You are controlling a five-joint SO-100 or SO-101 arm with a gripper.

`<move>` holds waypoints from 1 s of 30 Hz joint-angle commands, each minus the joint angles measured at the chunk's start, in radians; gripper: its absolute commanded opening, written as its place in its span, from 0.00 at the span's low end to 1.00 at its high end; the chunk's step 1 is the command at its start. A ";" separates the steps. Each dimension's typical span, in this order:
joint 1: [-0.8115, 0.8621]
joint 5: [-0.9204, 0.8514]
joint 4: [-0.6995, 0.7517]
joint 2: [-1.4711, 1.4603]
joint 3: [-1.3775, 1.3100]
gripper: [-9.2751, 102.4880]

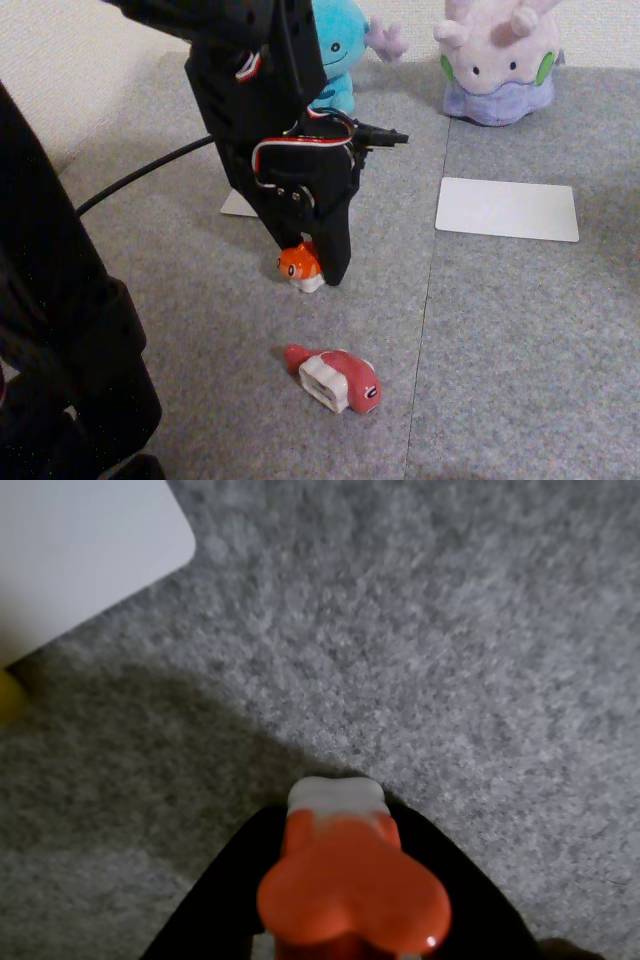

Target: Wooper wants to eat egg sudhi, and Goomy wants to eat shrimp sushi

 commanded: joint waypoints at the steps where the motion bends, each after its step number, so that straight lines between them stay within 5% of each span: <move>1: -0.012 0.008 0.005 -0.014 0.012 0.17; 12: -0.012 -0.005 0.057 0.006 -0.020 0.12; 30: 0.003 -0.038 0.540 0.137 -0.509 0.13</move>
